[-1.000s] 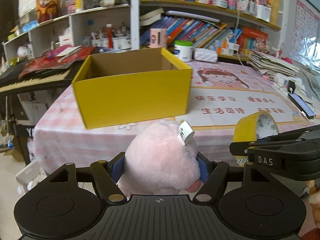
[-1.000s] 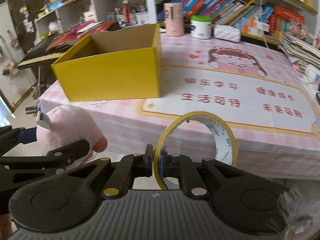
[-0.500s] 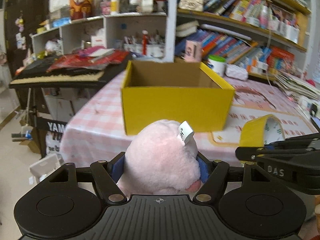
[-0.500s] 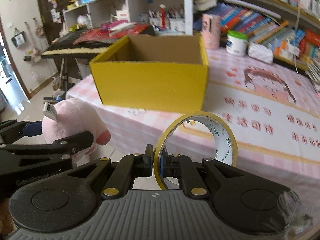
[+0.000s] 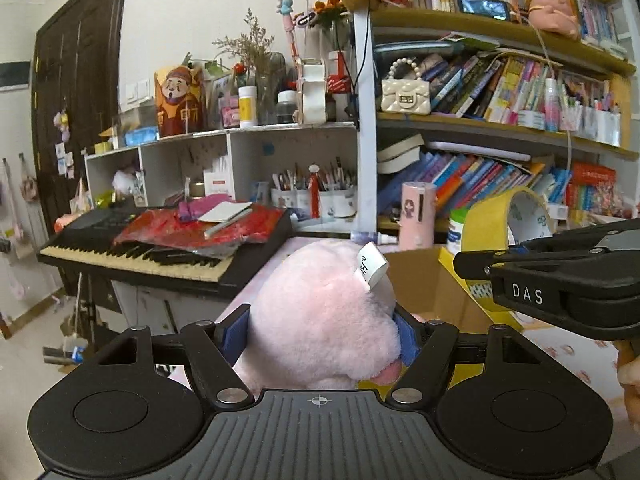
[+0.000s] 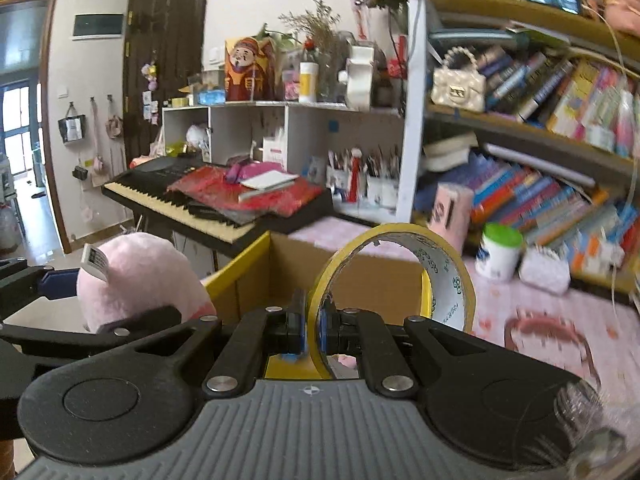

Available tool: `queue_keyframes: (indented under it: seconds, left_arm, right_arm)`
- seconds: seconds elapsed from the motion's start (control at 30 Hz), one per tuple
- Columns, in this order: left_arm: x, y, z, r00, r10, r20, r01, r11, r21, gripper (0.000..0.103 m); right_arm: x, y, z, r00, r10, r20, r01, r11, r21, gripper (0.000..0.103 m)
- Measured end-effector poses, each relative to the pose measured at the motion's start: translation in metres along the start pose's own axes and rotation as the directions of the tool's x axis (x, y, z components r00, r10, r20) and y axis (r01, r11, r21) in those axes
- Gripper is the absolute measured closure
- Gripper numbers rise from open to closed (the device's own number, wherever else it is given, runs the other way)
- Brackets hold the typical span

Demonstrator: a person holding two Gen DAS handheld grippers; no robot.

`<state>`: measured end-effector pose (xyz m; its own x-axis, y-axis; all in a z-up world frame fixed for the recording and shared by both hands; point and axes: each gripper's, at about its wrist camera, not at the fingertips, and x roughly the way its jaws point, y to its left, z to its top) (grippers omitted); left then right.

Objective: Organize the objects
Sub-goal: 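Carry the pink pig and tape roll with both tools over the yellow box, then open the left tool to drop the pig while the right tool drops the tape into the box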

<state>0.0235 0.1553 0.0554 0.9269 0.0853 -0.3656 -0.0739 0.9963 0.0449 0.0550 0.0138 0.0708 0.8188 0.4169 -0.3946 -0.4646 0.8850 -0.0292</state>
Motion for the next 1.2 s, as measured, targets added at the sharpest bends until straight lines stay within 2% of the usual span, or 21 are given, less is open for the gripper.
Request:
queue_keyframes:
  seconds: [0.17,0.37,0.63,0.87,0.93,1.07,1.2]
  left_arm:
    - [0.035,-0.009,0.010,1.000,0.013,-0.012,-0.013,1.000,-0.008,0.032]
    - [0.072,-0.019,0.011,0.998,0.029,-0.061,-0.030,0.999,-0.012,0.032]
    - [0.110,-0.018,0.003,0.986,0.047,-0.162,-0.053,0.998,-0.035,0.032]
    - [0.131,-0.015,-0.008,0.963,0.049,-0.264,-0.069,0.996,-0.065,0.028]
    - [0.132,-0.018,-0.009,0.963,0.049,-0.265,-0.063,0.997,-0.045,0.028]
    - [0.135,-0.018,-0.009,0.959,0.016,-0.284,-0.039,0.996,-0.075,0.018]
    - [0.131,-0.014,-0.007,0.960,-0.033,-0.279,-0.006,0.990,-0.138,0.005]
  right_arm:
    - [0.042,-0.020,0.012,0.999,0.028,-0.038,-0.029,0.999,-0.018,0.096]
    - [0.091,-0.040,0.010,0.987,0.077,-0.138,-0.082,0.996,-0.027,0.096]
    - [0.137,-0.054,-0.006,0.943,0.164,-0.290,-0.181,0.983,-0.032,0.096]
    - [0.158,-0.055,-0.018,0.895,0.205,-0.397,-0.240,0.970,-0.042,0.093]
    - [0.162,-0.054,-0.020,0.885,0.204,-0.418,-0.247,0.968,-0.051,0.091]
    - [0.162,-0.055,-0.026,0.865,0.224,-0.449,-0.273,0.961,-0.047,0.081]
    - [0.157,-0.060,-0.026,0.870,0.226,-0.439,-0.259,0.966,-0.016,0.076]
